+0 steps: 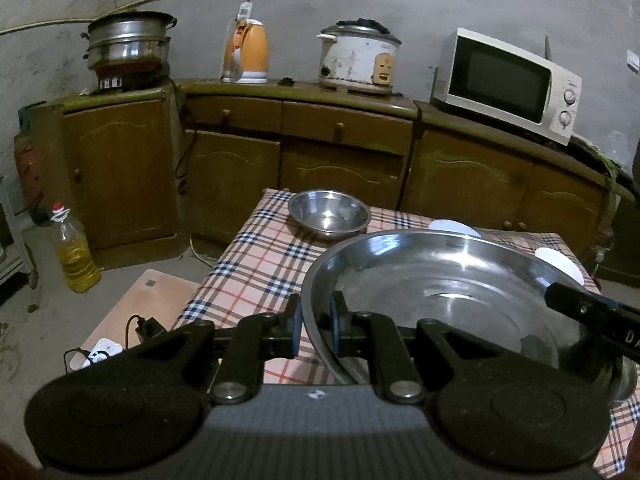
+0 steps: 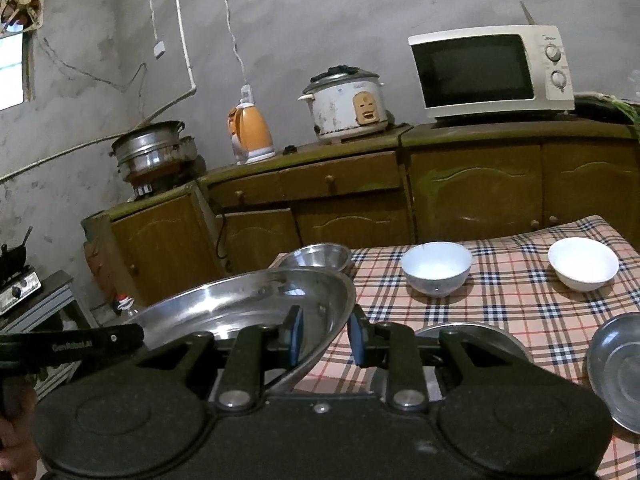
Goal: Organize plates and bowls
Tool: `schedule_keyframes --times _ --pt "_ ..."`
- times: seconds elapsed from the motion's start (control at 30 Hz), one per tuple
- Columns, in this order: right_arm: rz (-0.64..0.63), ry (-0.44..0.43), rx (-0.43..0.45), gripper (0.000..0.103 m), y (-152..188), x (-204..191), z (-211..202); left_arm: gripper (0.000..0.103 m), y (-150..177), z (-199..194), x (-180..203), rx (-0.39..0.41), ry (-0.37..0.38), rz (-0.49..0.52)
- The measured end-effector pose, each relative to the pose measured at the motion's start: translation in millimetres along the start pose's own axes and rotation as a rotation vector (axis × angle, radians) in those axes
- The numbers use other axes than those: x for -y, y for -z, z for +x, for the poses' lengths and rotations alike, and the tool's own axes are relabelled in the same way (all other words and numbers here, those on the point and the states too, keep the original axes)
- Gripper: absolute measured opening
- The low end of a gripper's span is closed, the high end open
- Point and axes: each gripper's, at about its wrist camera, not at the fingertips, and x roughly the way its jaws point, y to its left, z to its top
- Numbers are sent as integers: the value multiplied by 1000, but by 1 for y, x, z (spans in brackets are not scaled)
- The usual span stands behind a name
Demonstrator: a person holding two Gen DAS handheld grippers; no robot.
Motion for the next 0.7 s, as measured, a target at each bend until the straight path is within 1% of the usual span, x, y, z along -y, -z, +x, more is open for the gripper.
schedule_keyframes --times 0.27,0.7 --pt "19 15 17 32 -1 8 -9 14 1 -2 9 3 19 17" --pt "42 65 41 32 0 23 -23 14 2 1 29 -5 63 49"
